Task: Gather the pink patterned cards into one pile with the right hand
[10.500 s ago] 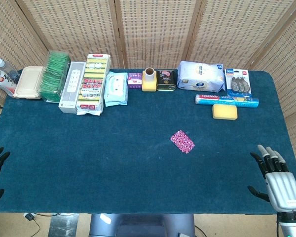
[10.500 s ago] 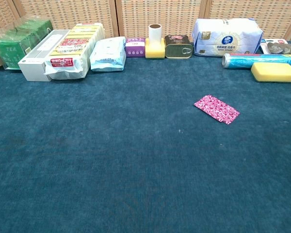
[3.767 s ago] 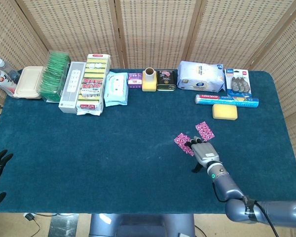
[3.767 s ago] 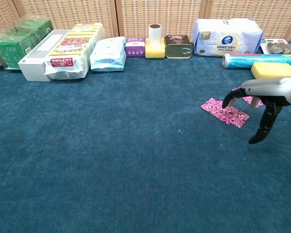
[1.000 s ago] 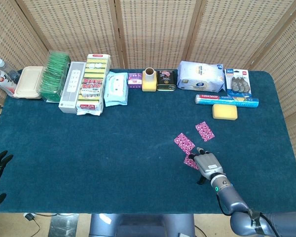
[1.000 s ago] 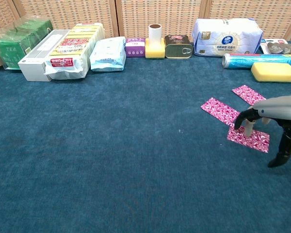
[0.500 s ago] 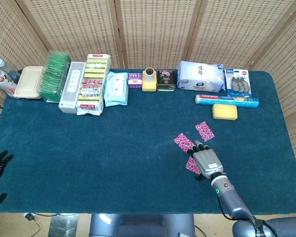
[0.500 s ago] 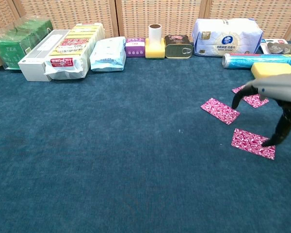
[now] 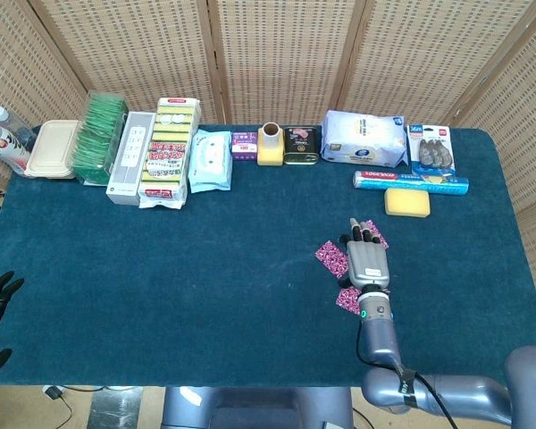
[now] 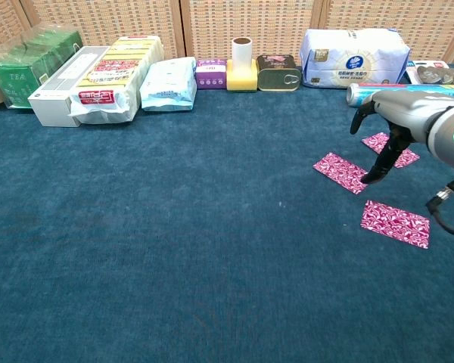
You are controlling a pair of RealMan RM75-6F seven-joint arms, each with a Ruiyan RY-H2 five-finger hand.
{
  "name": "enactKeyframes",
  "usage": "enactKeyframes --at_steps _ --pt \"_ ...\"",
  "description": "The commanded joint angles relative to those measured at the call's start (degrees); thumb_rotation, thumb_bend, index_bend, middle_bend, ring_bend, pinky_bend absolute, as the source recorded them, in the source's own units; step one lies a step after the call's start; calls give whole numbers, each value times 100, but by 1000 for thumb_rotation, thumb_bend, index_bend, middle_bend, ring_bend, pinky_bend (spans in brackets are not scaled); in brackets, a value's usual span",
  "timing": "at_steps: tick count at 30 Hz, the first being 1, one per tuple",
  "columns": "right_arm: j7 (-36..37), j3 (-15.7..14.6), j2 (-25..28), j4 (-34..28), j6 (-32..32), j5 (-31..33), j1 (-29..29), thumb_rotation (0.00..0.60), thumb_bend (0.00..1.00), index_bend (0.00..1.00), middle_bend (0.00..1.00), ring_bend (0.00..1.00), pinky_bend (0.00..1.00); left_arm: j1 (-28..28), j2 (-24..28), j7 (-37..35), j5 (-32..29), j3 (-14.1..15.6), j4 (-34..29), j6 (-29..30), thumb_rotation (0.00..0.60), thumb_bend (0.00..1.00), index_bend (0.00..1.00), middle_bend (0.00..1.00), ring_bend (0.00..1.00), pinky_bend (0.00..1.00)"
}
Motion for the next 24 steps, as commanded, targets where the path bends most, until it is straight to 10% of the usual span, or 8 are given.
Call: enactKeyframes --at_steps 1,24 --pt "-454 357 -440 428 201 606 195 600 139 242 3 0 112 -5 16 -51 -14 -6 12 2 600 75 0 0 0 39" --pt "-768 1295 -1449 1492 192 1386 518 600 148 239 0 0 90 -65 71 -201 -45 -3 29 -90 600 75 0 0 0 40"
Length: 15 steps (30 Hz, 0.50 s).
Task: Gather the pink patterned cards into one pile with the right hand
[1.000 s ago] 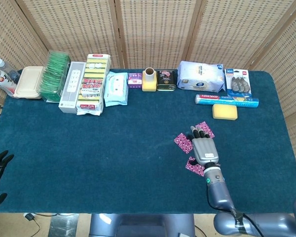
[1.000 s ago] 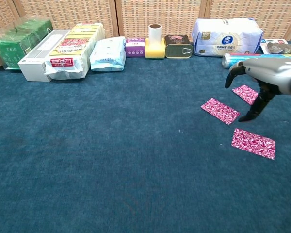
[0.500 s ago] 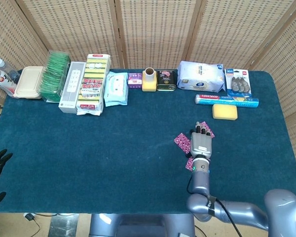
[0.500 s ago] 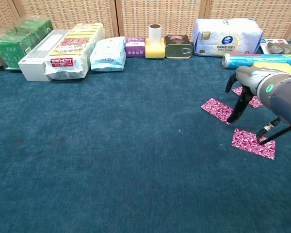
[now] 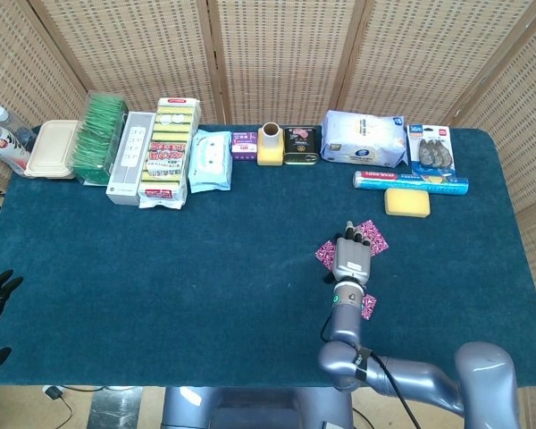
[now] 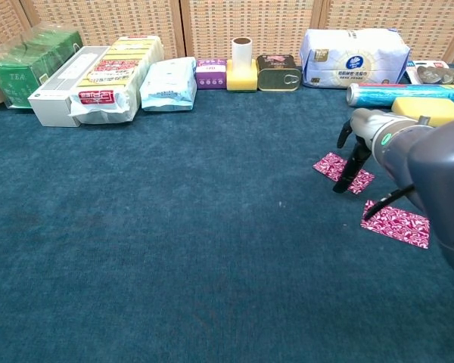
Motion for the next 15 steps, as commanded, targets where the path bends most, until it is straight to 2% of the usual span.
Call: enactKeyframes --at_steps 1,10,15 --pt "-52 105 -102 157 -15 75 56 600 149 240 0 0 90 3 4 -15 -7 -2 2 7 600 75 0 0 0 39" --pt "-185 285 -277 552 -52 167 102 600 164 246 0 0 90 0 28 -120 -4 -6 40 31 600 75 0 0 0 40" --pt "-170 325 -370 678 -6 90 104 600 240 271 5 0 90 4 35 -137 -9 -7 43 43 600 75 0 0 0 39"
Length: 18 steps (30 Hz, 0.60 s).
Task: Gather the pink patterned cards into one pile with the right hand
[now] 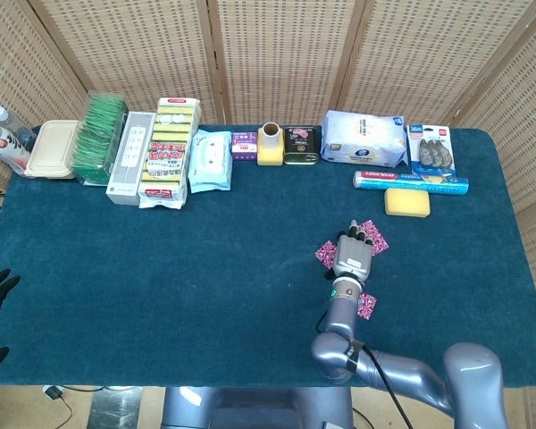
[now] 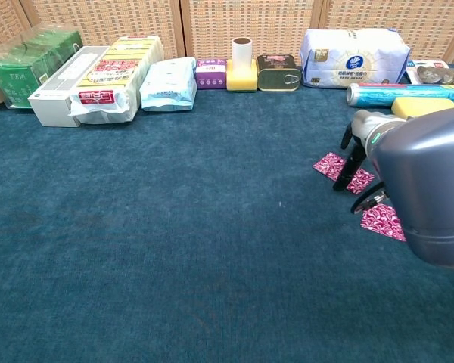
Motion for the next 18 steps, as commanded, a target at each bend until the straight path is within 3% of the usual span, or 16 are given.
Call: enactKeyframes --at_steps 1,18 --pt "16 13 -42 47 17 -60 -2 600 248 277 7 0 90 6 2 -9 1 0 2 13 600 75 0 0 0 40" --pt "-99 112 -86 146 -49 -53 -106 599 292 326 27 0 90 24 2 -29 33 10 19 53 600 75 0 0 0 39"
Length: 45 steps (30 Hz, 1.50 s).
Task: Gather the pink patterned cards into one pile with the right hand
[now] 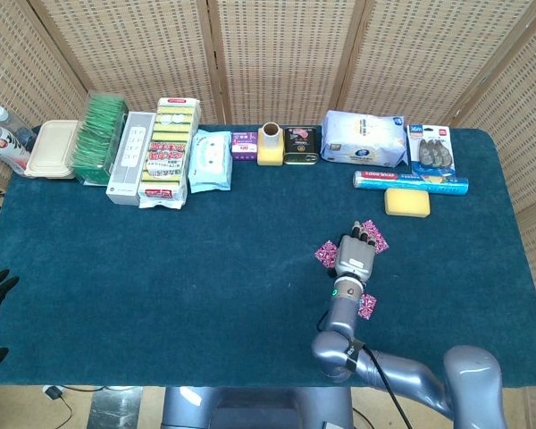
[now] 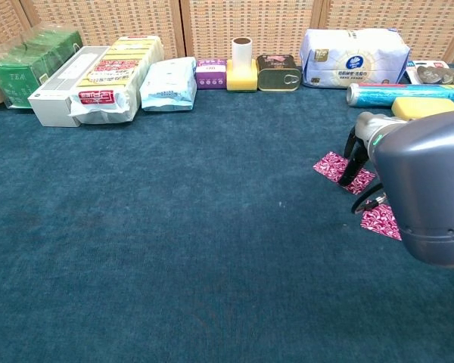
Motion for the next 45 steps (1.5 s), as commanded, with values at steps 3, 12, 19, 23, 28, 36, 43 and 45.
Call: enactKeyframes --at_steps 3,12,19,23,28,36,43,45 --pt "-8 7 -14 10 -22 -21 -26 596 294 333 30 0 90 4 -1 -9 6 1 8 11 600 75 0 0 0 39" --pt "-10 56 33 -156 -49 -50 -107 570 304 338 34 0 90 2 -4 -4 1 -2 9 8 600 74 0 0 0 39" --pt "-27 80 77 -282 -66 -56 -126 514 291 319 33 0 90 8 -6 0 9 1 11 17 600 75 0 0 0 40" --pt "-59 109 81 -307 -63 -10 -121 488 280 313 30 0 88 14 -1 -12 12 1 14 33 600 75 0 0 0 39" --pt "-147 102 135 -388 -58 58 -138 460 262 292 20 0 80 12 3 -17 29 7 27 30 600 75 0 0 0 39" --pt "-205 61 143 -392 -54 86 -134 446 260 288 16 0 77 22 5 -15 45 14 30 48 600 75 0 0 0 39" --pt "-238 35 121 -345 -68 102 -125 450 247 285 11 0 75 26 6 -24 50 13 36 63 600 75 0 0 0 39" --pt "-211 43 103 -318 -63 82 -118 449 248 288 12 0 75 30 4 -32 53 12 43 72 600 74 0 0 0 39"
